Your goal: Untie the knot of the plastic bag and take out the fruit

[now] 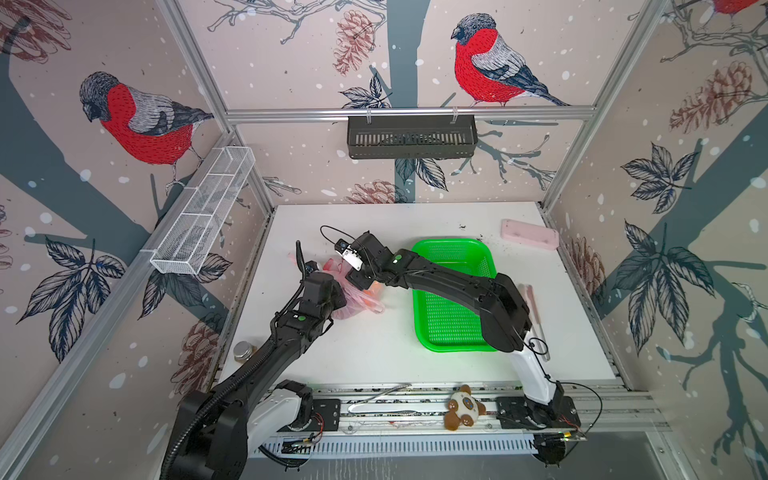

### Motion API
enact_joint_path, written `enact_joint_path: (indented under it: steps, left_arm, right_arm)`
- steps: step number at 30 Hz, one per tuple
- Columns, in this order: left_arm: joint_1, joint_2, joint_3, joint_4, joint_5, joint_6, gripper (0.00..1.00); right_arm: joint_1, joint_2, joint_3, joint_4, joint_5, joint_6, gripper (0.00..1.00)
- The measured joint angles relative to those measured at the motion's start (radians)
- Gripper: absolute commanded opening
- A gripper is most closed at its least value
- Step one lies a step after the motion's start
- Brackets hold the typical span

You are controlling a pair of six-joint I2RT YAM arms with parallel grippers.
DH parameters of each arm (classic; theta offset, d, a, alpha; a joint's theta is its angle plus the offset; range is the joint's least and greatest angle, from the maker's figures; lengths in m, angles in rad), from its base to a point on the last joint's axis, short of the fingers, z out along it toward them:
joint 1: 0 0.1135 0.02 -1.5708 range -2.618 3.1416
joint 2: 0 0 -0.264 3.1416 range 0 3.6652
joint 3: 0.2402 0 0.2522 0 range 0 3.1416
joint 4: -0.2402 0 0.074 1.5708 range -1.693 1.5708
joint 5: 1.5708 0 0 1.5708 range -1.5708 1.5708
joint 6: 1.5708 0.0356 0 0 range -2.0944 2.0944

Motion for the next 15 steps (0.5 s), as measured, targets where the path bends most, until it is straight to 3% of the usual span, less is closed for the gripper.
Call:
enact_joint_path:
  steps: [5, 11, 15]
  left_arm:
    - [0.0, 0.0, -0.003, 0.012, -0.002, -0.001, 0.0]
    - [0.0, 0.005, -0.021, 0.055, -0.015, -0.008, 0.0]
    - [0.0, 0.01, -0.035, 0.087, -0.027, -0.031, 0.0]
  right_arm:
    - [0.0, 0.05, 0.033, -0.004, -0.012, 0.0, 0.61]
    - [-0.011, 0.068, 0.012, 0.053, 0.016, 0.037, 0.17]
    - [-0.025, 0.004, -0.101, 0.116, 0.034, 0.111, 0.07]
